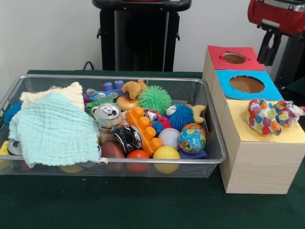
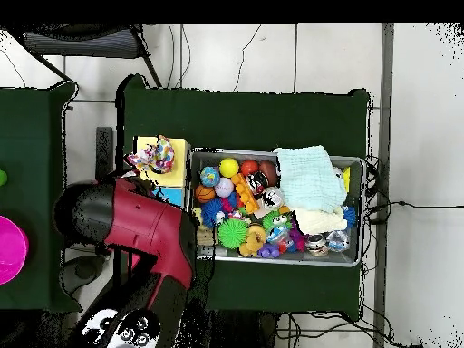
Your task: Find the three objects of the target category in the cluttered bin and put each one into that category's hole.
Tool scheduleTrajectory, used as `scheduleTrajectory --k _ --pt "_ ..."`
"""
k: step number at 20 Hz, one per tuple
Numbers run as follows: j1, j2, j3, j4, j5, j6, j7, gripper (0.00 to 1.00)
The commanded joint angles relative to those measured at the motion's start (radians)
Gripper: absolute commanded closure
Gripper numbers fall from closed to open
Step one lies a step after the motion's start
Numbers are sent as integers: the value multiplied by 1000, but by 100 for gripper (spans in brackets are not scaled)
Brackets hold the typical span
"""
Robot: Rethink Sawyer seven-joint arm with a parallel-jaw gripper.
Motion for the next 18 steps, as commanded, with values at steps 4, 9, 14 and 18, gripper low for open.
scheduleTrajectory --k 4,9,14,18 --pt "-65 44 7 -106 0 12 244 100" --pt "-96 63 11 -166 -18 63 212 100" --pt "-127 81 33 -209 -28 78 184 100" --pt "-163 111 54 -252 -37 72 155 100"
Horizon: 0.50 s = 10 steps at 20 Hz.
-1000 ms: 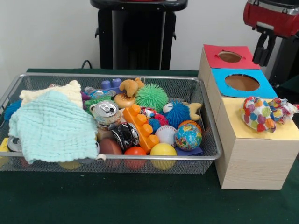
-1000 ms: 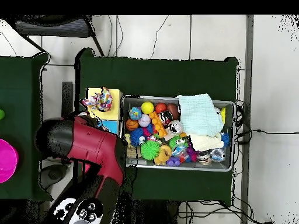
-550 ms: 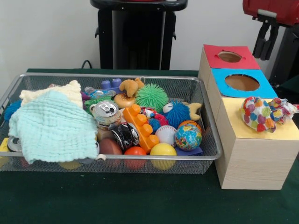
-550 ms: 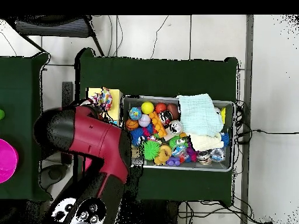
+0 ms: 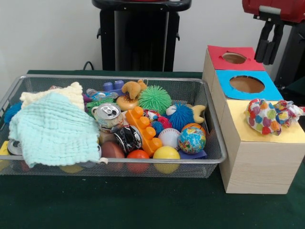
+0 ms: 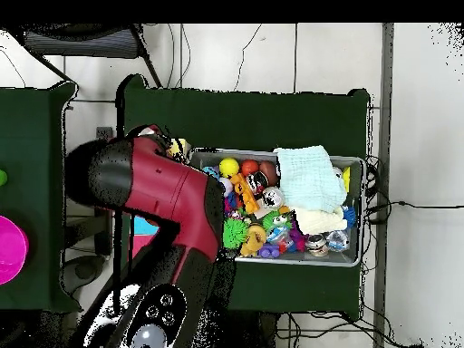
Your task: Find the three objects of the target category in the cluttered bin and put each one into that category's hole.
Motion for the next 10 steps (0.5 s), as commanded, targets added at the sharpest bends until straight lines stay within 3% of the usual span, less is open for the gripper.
scheduleTrajectory --k 1,10 --pt "-73 86 92 -82 -32 64 146 100" --pt "-121 141 153 -128 -32 -27 105 100"
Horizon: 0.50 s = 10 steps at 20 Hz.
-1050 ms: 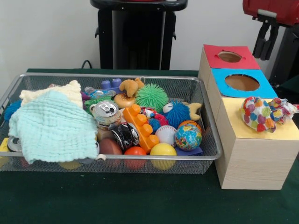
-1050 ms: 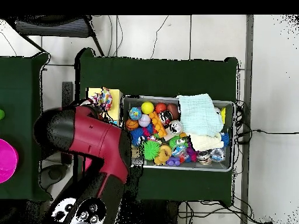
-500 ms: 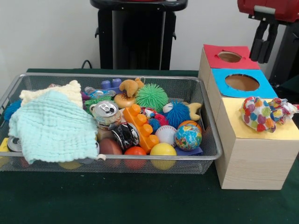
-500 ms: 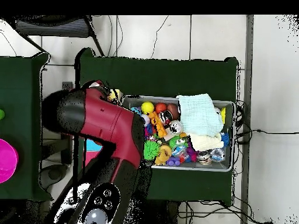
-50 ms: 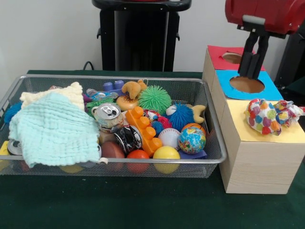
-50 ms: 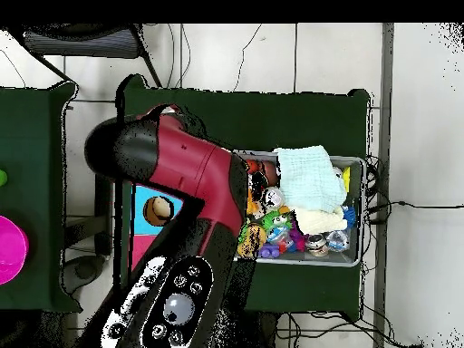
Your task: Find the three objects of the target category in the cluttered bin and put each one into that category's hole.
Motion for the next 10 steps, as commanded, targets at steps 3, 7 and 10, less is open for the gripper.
scheduleTrajectory --k 3,7,10 --pt "-47 89 166 -27 -25 -33 98 100" --pt "-46 91 189 -28 -16 -26 104 100" --pt "-40 101 193 -44 -10 -25 124 100"
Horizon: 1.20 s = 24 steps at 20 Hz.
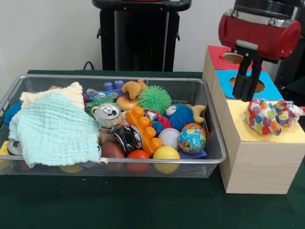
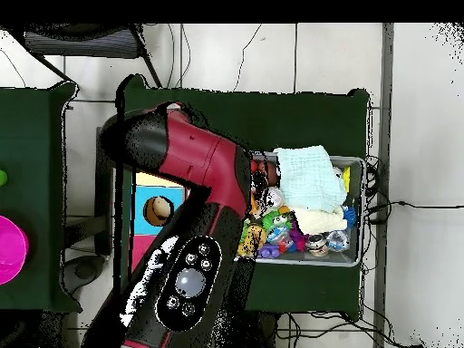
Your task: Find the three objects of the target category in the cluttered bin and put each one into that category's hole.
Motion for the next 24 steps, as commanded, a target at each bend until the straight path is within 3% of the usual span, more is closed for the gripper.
scheduleTrajectory --k 1,9,17,24 --pt "-11 63 156 -18 -5 -18 135 100" --pt "23 111 105 -82 10 -9 231 100" --pt "26 127 130 -50 27 -37 229 100" --pt "45 145 126 -41 36 -4 245 100"
